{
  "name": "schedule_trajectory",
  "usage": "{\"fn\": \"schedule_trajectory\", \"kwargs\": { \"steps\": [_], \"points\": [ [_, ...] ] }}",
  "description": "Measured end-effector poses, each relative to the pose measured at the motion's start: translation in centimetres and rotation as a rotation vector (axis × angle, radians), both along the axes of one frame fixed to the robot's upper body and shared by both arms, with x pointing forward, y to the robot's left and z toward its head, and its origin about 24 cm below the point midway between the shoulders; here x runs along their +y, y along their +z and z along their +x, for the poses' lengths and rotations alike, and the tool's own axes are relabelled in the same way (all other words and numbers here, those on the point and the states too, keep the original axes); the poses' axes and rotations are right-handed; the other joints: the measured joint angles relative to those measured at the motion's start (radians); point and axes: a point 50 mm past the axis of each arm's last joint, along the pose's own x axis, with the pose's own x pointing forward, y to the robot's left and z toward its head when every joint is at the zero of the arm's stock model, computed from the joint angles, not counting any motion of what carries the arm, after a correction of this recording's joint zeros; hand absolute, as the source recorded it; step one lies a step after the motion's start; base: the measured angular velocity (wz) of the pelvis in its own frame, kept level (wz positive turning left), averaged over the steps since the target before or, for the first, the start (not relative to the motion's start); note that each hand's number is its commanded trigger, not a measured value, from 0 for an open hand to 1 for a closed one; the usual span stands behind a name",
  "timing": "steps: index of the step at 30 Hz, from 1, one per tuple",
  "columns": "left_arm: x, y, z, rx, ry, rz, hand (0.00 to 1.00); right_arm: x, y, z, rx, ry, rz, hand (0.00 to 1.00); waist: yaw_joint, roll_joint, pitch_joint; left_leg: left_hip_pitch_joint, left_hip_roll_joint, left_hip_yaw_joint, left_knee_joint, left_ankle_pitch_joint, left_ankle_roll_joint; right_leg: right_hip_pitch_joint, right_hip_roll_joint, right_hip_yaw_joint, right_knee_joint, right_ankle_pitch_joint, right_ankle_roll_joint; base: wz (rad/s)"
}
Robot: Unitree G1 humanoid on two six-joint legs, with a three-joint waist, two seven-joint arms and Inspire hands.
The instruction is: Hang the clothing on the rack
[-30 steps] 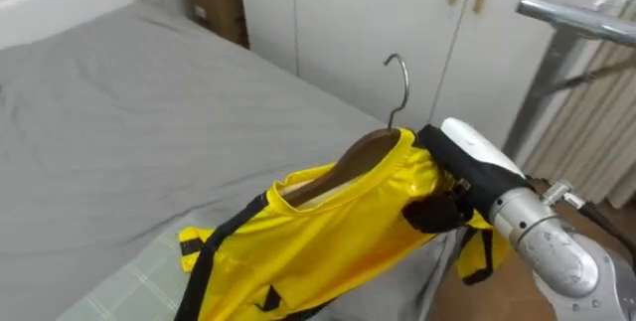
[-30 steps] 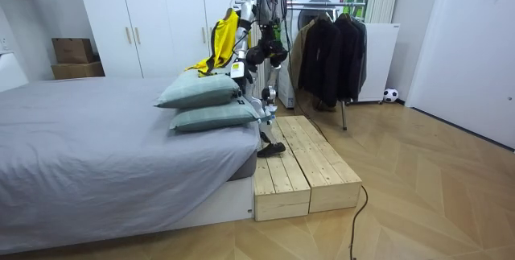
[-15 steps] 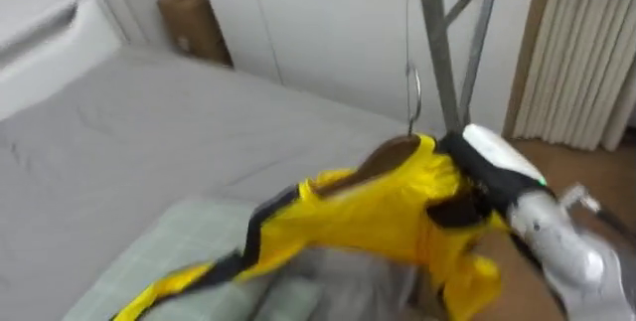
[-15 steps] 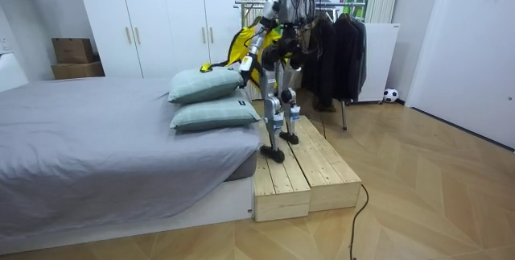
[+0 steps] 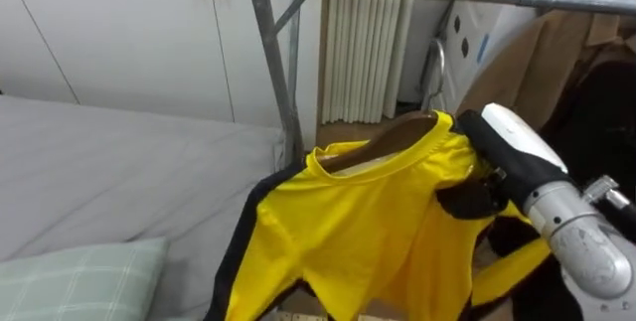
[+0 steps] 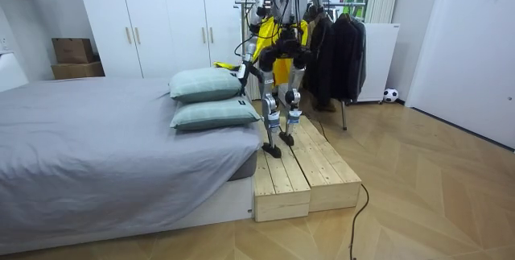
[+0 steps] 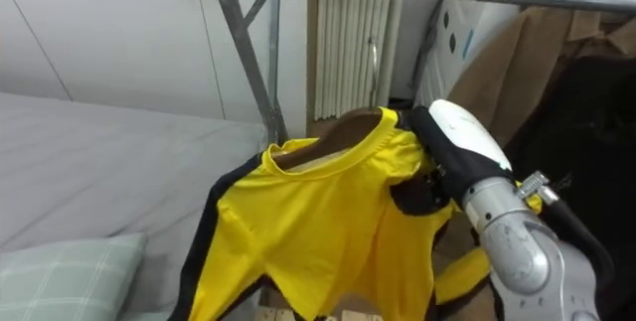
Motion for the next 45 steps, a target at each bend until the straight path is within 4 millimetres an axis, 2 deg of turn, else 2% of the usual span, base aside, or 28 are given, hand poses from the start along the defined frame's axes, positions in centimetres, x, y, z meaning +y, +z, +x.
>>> {"fn": "schedule_trajectory", "kwargs": {
  "steps": [7, 9, 15, 20, 29, 35, 45],
  "points": [
    [0.0, 0.0, -0.6, 0.011, 0.01, -0.005, 0.0, 0.1, 0.4, -0.2, -0.007, -0.004, -0.033, 1.0, 0.001, -0.004, -0.0024, 0.014, 0.002, 0.014, -0.016, 0.002, -0.003, 0.004, 0.01, 0.016, 0.004, 0.002, -0.003, -0.06],
    [0.2, 0.1, -0.9, 0.018, 0.012, -0.004, 0.0, 0.1, 0.4, -0.2, -0.006, -0.003, -0.033, 1.0, -0.001, -0.008, -0.0049, 0.02, 0.004, 0.017, -0.017, 0.002, -0.003, 0.01, 0.012, 0.018, 0.004, 0.002, -0.003, -0.05],
    [0.8, 0.3, -1.3, 0.022, 0.009, 0.012, 0.0, 0.1, 0.3, -0.2, -0.004, -0.005, -0.033, 1.0, -0.001, -0.035, -0.0054, 0.029, 0.005, 0.02, -0.016, 0.0, -0.003, 0.022, 0.014, 0.017, 0.0, 0.002, -0.003, 0.0],
    [1.0, 0.3, -1.4, 0.018, 0.011, 0.008, 0.0, 0.1, 0.4, -0.2, -0.007, -0.005, -0.033, 1.0, -0.001, -0.041, -0.0085, 0.025, 0.005, 0.018, -0.014, -0.001, -0.003, 0.024, 0.014, 0.019, -0.014, 0.002, 0.0, 0.0],
    [1.2, 0.4, -1.5, 0.017, 0.017, 0.015, 0.0, -0.1, 0.5, -0.2, -0.026, -0.02, -0.028, 1.0, -0.001, -0.048, -0.0103, 0.024, 0.008, 0.017, -0.015, -0.003, -0.003, 0.024, 0.016, 0.018, -0.017, 0.005, -0.001, 0.0],
    [1.3, 0.4, -1.7, 0.014, 0.029, 0.018, 0.0, -1.1, 1.1, -0.2, -0.054, -0.05, 0.05, 1.0, -0.002, -0.05, -0.0108, 0.03, 0.008, 0.017, -0.015, -0.005, -0.003, 0.026, 0.017, 0.015, -0.019, 0.005, -0.001, 0.0],
    [1.5, 0.5, -2.2, 0.012, 0.056, 0.025, 0.0, -2.6, 2.0, -0.4, -0.111, -0.114, 0.018, 1.0, -0.004, -0.048, -0.0095, 0.049, 0.01, 0.013, -0.018, -0.008, -0.003, 0.05, 0.02, 0.014, -0.03, 0.005, -0.001, 0.0]
  ]
}}
